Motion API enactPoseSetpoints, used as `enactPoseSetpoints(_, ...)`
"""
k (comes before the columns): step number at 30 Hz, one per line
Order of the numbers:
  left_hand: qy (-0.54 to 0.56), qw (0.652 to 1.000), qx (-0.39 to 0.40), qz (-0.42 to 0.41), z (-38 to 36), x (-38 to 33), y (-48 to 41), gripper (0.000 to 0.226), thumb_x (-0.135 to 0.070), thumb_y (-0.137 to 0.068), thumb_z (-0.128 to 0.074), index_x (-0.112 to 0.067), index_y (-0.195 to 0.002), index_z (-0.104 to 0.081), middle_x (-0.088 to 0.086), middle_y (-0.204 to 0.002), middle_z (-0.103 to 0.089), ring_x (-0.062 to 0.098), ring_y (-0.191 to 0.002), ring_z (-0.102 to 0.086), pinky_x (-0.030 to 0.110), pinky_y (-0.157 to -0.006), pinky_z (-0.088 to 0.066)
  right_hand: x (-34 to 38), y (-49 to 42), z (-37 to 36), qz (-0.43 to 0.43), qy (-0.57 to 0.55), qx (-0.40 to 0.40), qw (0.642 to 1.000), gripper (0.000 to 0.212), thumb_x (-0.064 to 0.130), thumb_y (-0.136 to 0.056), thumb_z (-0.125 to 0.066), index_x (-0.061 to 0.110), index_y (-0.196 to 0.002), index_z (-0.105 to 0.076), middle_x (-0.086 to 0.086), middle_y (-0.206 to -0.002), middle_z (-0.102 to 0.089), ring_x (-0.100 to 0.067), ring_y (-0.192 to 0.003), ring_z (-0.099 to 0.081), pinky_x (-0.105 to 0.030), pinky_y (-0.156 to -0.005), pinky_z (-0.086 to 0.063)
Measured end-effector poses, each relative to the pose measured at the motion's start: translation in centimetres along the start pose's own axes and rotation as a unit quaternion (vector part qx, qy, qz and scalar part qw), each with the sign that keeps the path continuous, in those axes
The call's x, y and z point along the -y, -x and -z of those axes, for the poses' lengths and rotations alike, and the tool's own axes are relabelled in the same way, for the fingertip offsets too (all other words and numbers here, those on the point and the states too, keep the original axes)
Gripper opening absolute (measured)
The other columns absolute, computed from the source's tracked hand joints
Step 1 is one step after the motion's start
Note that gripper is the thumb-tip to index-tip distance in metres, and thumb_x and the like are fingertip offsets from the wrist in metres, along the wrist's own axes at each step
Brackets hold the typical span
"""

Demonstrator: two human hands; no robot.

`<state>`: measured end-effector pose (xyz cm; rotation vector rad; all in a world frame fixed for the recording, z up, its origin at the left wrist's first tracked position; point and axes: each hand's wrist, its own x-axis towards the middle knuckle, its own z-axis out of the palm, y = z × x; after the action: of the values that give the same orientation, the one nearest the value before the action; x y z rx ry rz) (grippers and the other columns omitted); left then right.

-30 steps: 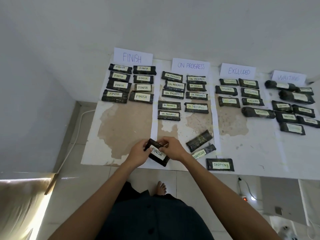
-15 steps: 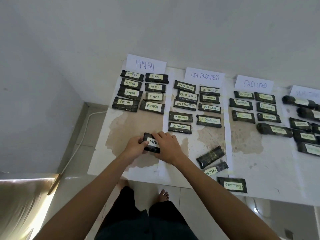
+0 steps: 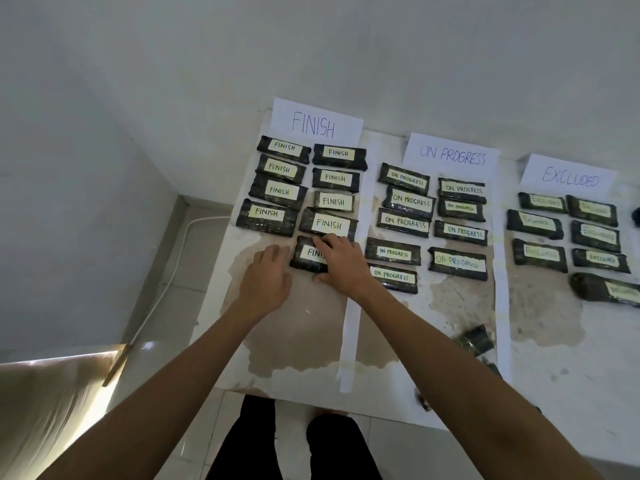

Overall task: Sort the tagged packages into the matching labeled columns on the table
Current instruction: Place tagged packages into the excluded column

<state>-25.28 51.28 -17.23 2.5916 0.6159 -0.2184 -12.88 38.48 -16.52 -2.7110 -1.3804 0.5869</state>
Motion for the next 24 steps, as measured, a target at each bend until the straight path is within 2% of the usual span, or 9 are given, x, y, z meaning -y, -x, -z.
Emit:
enactPoseSetpoints(4, -0.041, 0.999, 0.014, 0.004, -0.4, 0.0, 0.2, 0.057, -0.021, -0.086, -0.055, -0.015, -0.139, -0.034, 0.014, -0.143, -0.032, 0.034, -0.125, -0.034, 0.044, -0.1, -0.037, -0.4, 0.2, -0.7, 0.009, -0.013, -0.011, 1.0, 0.083, 0.039, -0.078, -0.072, 0.015, -0.145, -0.03, -0.008, -0.143, -0.038, -0.029, -0.127, -0.037, -0.04, -0.101, -0.034)
enactPoseSetpoints(7, -0.033, 0.999, 0.008, 0.001, -0.2, -0.8, 0.6, 0.058, -0.02, -0.086, -0.055, -0.014, -0.139, -0.033, 0.014, -0.142, -0.034, 0.033, -0.124, -0.036, 0.043, -0.098, -0.038, -0.6, 0.8, -0.6, 0.02, -0.021, -0.011, 1.0, 0.081, 0.038, -0.078, -0.072, 0.014, -0.144, -0.032, -0.01, -0.144, -0.037, -0.03, -0.129, -0.036, -0.04, -0.104, -0.031)
enactPoseSetpoints(12, -0.038, 0.998, -0.025, -0.039, 1.1, -3.7, 2.2, 0.058, -0.019, -0.085, -0.056, -0.013, -0.139, -0.035, 0.014, -0.141, -0.036, 0.032, -0.124, -0.038, 0.042, -0.097, -0.04, -0.8, 3.6, 0.9, 0.027, -0.055, -0.033, 0.998, 0.067, 0.031, -0.084, -0.067, 0.015, -0.142, -0.039, -0.009, -0.14, -0.042, -0.028, -0.128, -0.039, -0.043, -0.102, -0.036)
enactPoseSetpoints(16, -0.04, 0.996, -0.033, -0.07, 1.5, -6.6, 4.1, 0.056, -0.019, -0.084, -0.058, -0.013, -0.137, -0.038, 0.014, -0.14, -0.039, 0.032, -0.124, -0.04, 0.043, -0.096, -0.042, -2.0, 7.9, 2.6, 0.048, -0.053, -0.028, 0.997, 0.058, 0.02, -0.086, -0.065, 0.014, -0.139, -0.043, -0.011, -0.134, -0.048, -0.03, -0.121, -0.045, -0.044, -0.1, -0.038)
enactPoseSetpoints(20, -0.028, 0.995, -0.027, -0.092, 0.6, -9.7, 5.8, 0.056, -0.018, -0.084, -0.058, -0.014, -0.136, -0.039, 0.012, -0.142, -0.038, 0.032, -0.125, -0.039, 0.044, -0.095, -0.041, -4.5, 12.8, 3.2, 0.042, -0.063, -0.025, 0.997, 0.049, -0.002, -0.084, -0.058, 0.01, -0.131, -0.053, -0.013, -0.125, -0.056, -0.033, -0.112, -0.052, -0.045, -0.091, -0.045)
enactPoseSetpoints(24, 0.002, 0.994, 0.002, -0.107, -1.6, -12.4, 7.3, 0.058, -0.019, -0.087, -0.055, -0.015, -0.141, -0.035, 0.011, -0.147, -0.032, 0.031, -0.129, -0.034, 0.043, -0.099, -0.039, -8.5, 17.3, 2.8, -0.005, -0.06, 0.02, 0.998, 0.056, -0.015, -0.079, -0.048, 0.015, -0.126, -0.058, -0.009, -0.125, -0.058, -0.03, -0.111, -0.054, -0.039, -0.088, -0.047)
